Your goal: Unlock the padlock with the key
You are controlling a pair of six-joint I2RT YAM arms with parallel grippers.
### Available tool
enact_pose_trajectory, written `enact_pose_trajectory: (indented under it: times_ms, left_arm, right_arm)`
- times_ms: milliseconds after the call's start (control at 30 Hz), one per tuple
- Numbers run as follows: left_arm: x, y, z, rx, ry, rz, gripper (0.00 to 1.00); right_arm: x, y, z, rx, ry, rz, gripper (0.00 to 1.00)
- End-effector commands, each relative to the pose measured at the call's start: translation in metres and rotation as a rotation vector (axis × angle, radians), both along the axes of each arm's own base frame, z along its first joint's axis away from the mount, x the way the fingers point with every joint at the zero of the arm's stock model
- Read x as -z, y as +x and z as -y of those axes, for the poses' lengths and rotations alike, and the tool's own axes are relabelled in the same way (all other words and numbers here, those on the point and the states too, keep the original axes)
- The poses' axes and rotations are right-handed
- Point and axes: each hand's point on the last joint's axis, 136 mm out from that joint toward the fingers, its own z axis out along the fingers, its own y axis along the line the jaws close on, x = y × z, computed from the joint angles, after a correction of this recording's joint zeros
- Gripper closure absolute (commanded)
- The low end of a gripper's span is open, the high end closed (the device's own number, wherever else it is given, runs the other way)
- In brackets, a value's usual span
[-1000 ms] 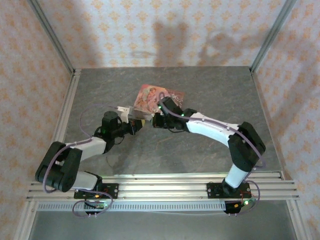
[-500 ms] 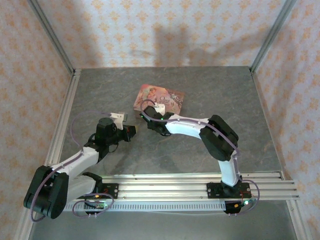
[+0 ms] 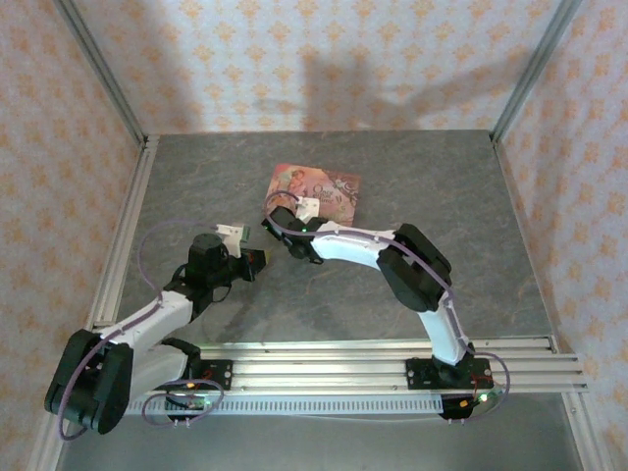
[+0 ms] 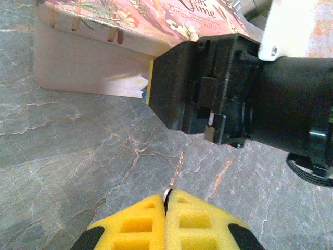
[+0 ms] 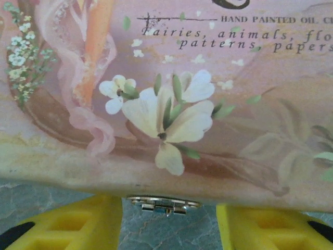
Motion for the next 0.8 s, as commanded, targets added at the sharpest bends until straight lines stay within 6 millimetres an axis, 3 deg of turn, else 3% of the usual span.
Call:
enact_pose_trajectory:
  times_ms: [0, 567, 767]
  left_arm:
    - [0.0, -0.004, -0.002, 0.014, 0.015, 0.02, 1.0]
    - [0.002, -0.009, -0.003, 0.026, 0.023, 0.024, 1.0]
    - [0.004, -0.01, -0.004, 0.023, 0.028, 0.02, 1.0]
  right_arm:
    - [0.001, 0.006, 0.009, 0.046, -0.071, 0.026, 0.5]
    - [0.018, 0.025, 0.006, 0.036, -0.076, 0.011, 0.58]
    - [0.016, 0.029, 0.002, -0.005, -0.074, 0.013, 0.79]
